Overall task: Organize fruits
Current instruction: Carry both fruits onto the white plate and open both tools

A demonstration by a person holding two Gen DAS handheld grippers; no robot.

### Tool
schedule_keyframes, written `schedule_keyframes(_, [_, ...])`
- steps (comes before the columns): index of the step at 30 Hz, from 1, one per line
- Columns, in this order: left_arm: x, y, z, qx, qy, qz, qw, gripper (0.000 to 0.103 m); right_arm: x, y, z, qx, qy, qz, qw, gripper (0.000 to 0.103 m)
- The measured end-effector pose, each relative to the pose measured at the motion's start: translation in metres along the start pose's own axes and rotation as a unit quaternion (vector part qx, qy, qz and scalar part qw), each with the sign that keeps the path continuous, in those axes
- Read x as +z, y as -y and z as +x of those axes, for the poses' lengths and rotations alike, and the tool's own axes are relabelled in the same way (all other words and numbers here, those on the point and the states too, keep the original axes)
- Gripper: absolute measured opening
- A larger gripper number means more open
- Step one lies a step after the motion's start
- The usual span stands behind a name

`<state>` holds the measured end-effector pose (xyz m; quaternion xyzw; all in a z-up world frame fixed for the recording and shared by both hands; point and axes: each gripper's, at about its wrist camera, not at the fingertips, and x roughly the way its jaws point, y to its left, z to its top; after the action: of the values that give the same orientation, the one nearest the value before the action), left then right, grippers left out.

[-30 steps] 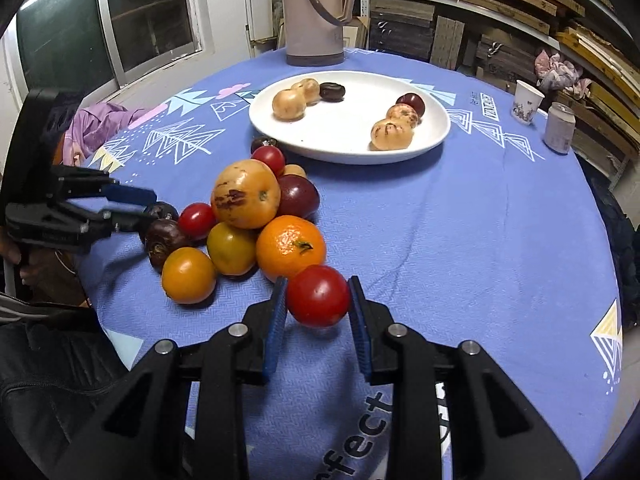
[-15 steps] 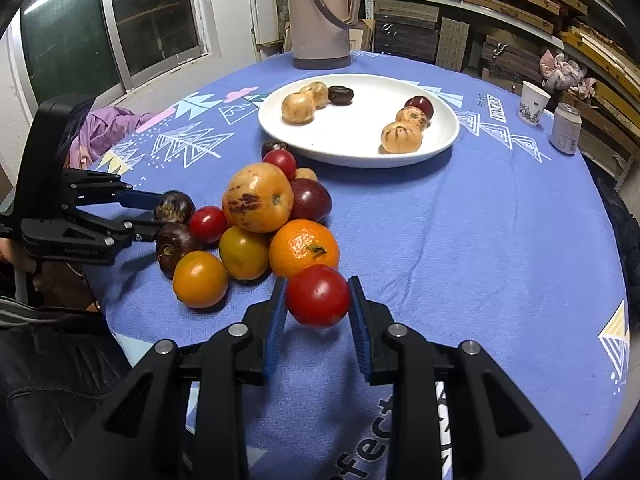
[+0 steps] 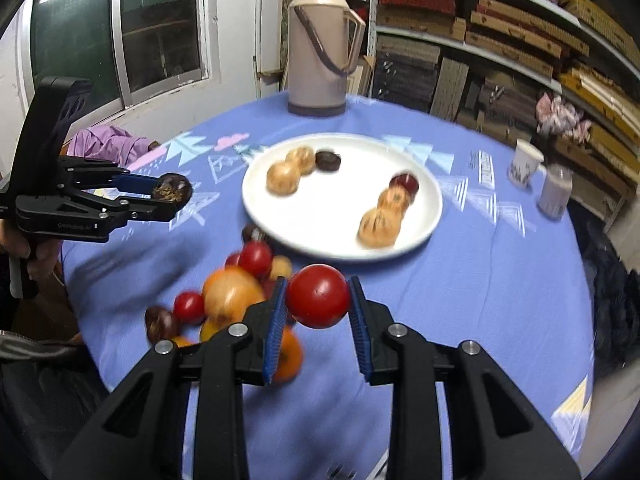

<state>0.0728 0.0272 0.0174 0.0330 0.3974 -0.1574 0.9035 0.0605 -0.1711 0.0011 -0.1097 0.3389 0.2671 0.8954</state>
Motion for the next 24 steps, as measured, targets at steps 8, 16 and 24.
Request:
schedule_keyframes(8, [0.050,0.001,0.051,-0.019,-0.009,-0.013,0.9997,0.047,0.043,0.014,0.055,0.015,-0.020,0.007,1.000,0.029])
schedule_keyframes(16, [0.069,-0.002,0.098,-0.030,-0.036,-0.027,0.9986,0.047,0.055,0.021,0.112,0.018,-0.058,0.005,0.998,0.029])
schedule_keyframes(24, [0.091,-0.007,0.122,-0.045,-0.033,-0.040,0.9976,0.047,0.077,0.034,0.154,-0.005,-0.060,0.003,0.998,0.030])
